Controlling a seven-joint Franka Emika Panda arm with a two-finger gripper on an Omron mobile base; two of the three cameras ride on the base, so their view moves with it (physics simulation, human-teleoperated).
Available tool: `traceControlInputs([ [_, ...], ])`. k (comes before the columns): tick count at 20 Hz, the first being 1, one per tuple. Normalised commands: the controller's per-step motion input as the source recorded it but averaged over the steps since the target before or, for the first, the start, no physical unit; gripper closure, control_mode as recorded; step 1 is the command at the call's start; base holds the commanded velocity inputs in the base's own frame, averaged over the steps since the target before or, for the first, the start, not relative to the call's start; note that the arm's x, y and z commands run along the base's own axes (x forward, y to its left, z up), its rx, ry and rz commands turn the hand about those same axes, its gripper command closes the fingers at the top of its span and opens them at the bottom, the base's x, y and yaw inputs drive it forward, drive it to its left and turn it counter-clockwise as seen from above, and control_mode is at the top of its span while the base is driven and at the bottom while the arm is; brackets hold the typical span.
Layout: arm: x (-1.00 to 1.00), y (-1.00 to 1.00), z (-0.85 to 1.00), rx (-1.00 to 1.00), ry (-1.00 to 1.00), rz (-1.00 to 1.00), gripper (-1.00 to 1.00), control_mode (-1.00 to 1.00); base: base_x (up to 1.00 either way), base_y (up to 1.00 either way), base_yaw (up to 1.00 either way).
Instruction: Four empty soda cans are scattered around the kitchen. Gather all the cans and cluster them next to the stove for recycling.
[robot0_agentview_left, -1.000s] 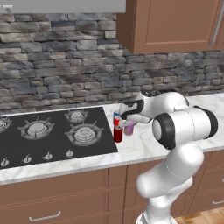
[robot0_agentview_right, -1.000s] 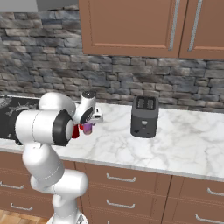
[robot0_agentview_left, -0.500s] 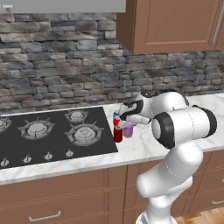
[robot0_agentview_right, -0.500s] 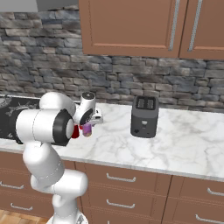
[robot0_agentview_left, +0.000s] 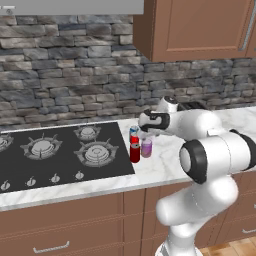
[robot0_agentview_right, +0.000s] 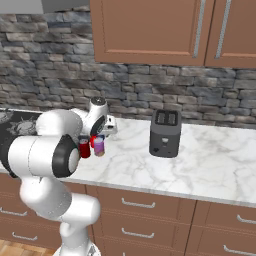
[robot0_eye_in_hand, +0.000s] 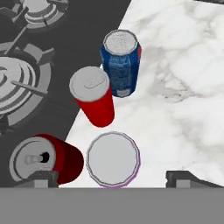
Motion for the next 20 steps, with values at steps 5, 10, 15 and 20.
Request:
traceControlInputs([
  [5, -0.35, 0.0, 1.0, -0.02, -0.02, -0.15, -1.0, -1.0, 0.0, 0.0, 0.0],
  [10, -0.4, -0.04, 0.92, 0.0, 0.0, -0.27, -1.0, -1.0, 0.0, 0.0, 0.0],
  [15, -0.43, -0.42, 0.61, 0.08, 0.0, -0.32, -1.0, -1.0, 0.0, 0.0, 0.0],
  [20, -0.57, -0.75, 0.08, 0.13, -0.04, -0.15, -1.0, -1.0, 0.0, 0.0, 0.0],
])
